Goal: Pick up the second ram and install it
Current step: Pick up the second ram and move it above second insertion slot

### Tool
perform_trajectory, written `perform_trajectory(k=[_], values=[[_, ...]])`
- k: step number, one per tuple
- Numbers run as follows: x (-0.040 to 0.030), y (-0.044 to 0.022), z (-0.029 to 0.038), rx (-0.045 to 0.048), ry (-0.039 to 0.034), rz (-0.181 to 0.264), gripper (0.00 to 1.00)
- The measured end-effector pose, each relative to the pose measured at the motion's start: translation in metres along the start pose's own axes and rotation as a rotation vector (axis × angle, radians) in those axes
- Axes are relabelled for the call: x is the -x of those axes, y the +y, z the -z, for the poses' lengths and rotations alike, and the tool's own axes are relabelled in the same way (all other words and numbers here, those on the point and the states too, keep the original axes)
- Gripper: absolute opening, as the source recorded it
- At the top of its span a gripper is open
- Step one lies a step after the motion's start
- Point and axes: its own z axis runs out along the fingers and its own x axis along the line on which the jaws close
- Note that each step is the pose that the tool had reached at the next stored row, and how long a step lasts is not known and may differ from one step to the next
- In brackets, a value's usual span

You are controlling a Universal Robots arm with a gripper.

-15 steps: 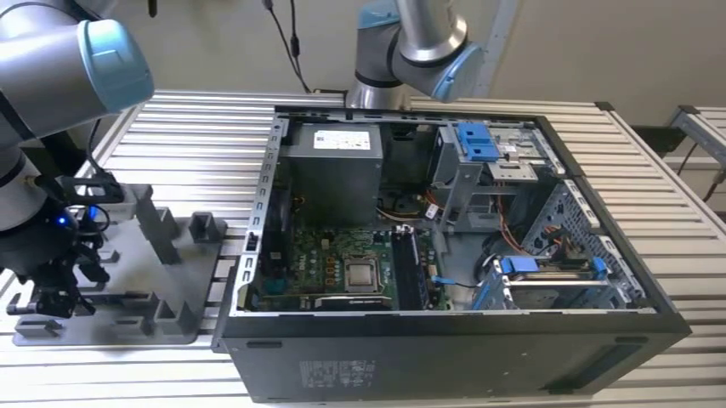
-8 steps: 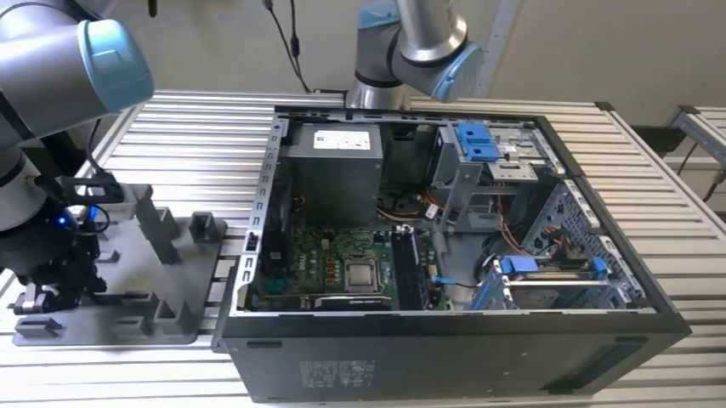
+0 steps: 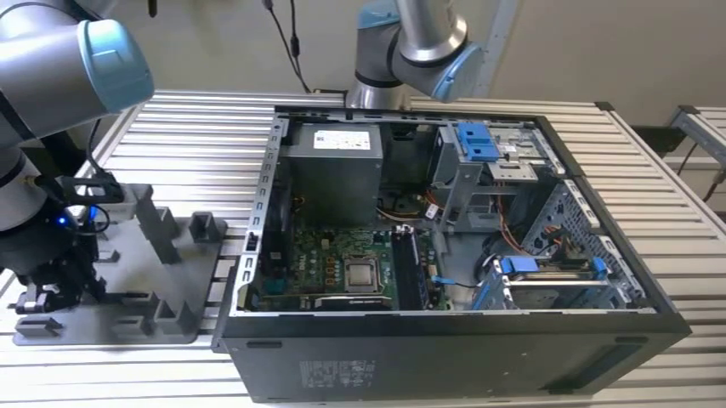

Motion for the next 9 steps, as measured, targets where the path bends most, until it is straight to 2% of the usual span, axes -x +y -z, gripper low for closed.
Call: perform_trajectory(k=[9], values=[[0.0001, 0.0, 0.0, 0.0001, 0.0, 0.0, 0.14]])
